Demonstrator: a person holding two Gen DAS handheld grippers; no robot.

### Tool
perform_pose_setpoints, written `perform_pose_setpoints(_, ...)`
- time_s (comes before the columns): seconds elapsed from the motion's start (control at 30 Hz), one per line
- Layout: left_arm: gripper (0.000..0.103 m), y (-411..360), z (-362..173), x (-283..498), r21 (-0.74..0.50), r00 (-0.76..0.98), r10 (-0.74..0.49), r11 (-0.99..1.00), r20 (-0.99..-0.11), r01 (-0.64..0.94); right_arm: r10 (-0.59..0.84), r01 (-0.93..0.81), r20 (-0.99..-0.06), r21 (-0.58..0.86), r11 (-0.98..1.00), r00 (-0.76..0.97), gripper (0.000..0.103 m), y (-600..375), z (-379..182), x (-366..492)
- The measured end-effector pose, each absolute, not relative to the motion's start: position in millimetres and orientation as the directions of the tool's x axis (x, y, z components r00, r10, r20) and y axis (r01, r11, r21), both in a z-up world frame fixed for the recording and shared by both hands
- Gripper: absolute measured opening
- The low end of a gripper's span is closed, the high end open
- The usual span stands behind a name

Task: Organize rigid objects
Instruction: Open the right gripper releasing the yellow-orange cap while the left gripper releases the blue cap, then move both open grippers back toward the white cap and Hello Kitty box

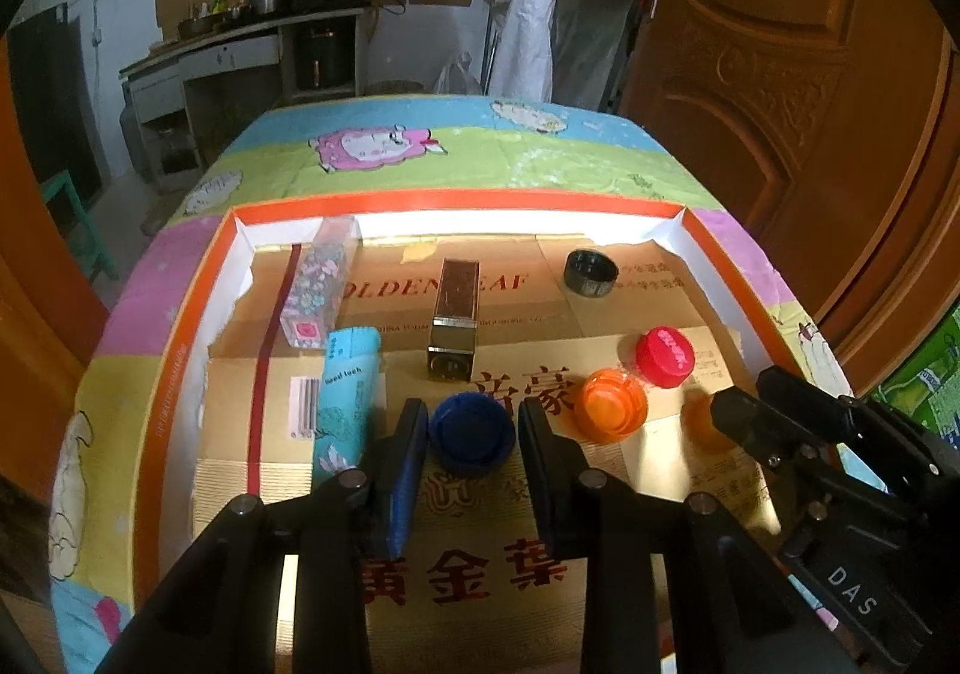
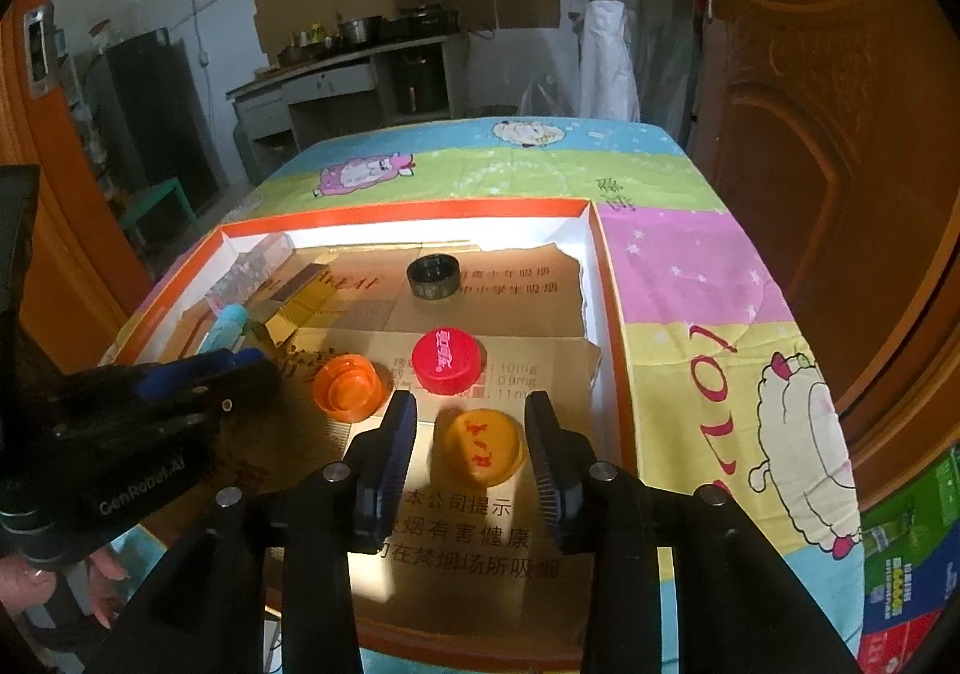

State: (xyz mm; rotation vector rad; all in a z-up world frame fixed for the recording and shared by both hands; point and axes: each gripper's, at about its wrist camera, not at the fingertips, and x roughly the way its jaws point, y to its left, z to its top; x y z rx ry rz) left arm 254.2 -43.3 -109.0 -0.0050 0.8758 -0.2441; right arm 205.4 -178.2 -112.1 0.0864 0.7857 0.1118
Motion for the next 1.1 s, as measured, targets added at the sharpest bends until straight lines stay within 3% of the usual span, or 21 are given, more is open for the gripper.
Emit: perform_pose_setpoints(1.1, 0.031, -21, -25, 163, -0.102, 0.721, -0.224, 0.973, -0.656, 0.209, 0.116, -0.069, -0.628, 0.099, 0.993, 0.769, 0.04, -162, -33, 110)
